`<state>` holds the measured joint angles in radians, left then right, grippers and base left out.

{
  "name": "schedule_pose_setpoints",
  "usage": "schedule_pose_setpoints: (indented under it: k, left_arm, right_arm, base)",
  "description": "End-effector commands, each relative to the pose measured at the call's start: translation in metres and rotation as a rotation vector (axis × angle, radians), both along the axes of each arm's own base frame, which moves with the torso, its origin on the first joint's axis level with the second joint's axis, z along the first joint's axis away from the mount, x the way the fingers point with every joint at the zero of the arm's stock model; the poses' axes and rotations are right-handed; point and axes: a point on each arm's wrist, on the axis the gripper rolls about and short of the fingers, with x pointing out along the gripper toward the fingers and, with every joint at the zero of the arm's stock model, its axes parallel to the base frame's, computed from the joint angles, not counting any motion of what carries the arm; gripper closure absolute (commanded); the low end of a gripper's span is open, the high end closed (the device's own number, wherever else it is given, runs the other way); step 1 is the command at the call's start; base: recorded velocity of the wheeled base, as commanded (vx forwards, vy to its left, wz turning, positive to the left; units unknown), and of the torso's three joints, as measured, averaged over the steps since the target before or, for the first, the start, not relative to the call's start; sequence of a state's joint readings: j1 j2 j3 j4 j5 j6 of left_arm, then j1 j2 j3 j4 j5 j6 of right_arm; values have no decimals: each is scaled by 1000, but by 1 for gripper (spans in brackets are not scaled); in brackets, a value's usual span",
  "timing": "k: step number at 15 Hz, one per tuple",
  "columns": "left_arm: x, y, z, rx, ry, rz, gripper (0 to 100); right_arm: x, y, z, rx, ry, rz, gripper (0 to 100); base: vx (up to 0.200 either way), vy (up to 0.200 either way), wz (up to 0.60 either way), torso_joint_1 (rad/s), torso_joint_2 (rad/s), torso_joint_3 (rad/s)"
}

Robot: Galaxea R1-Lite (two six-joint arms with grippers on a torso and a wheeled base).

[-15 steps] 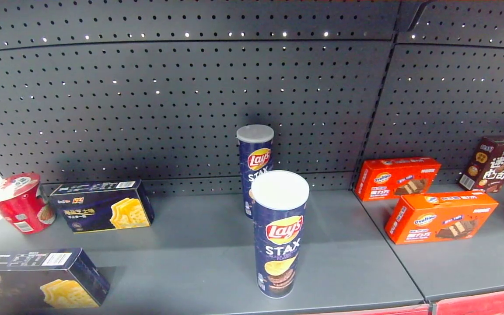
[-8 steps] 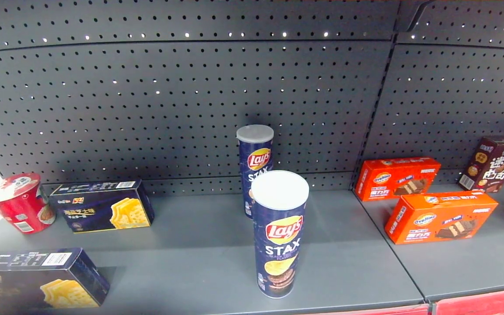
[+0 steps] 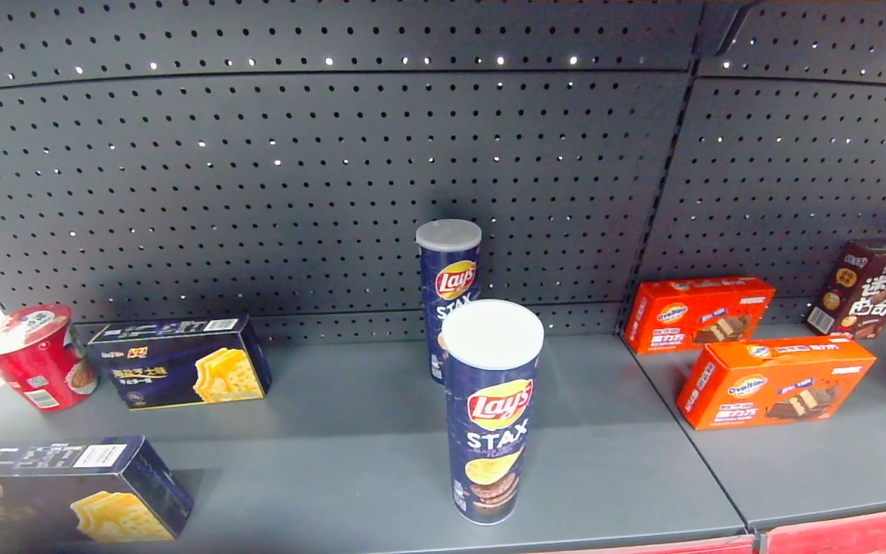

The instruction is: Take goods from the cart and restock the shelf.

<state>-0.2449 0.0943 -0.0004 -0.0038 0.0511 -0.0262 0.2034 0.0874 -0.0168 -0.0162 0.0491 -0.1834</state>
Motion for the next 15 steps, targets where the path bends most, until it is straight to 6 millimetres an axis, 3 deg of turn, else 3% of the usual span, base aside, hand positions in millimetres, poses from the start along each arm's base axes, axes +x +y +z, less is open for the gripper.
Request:
schedule_pose_setpoints:
  k: [1,2,3,5,9,15]
  left_arm:
    - [0,0,0,15,5,-7,0]
    - [0,0,0,17,5,-9,0]
    - [0,0,0,18,5,-13,0]
    - [0,0,0,12,6,-16,0]
    - [0,-1,0,11,6,-43,0]
    - [0,-1,0,7,5,-45,0]
  right_arm:
    - [0,0,1,10,7,-11,0]
    - [-1,0,19,39,-37,-51,0]
    - [12,3,105,145,-47,-44,0]
    - [26,6,136,150,-32,29,0]
    - [47,13,121,95,107,125,0]
    - [98,40,113,40,286,266,0]
  base:
    - [0,0,0,0,0,0]
    - [0,0,0,0,0,0]
    - [0,0,0,0,0,0]
    - [0,0,0,0,0,0]
    - [0,0,0,0,0,0]
    - [-33,0,0,0,0,-1]
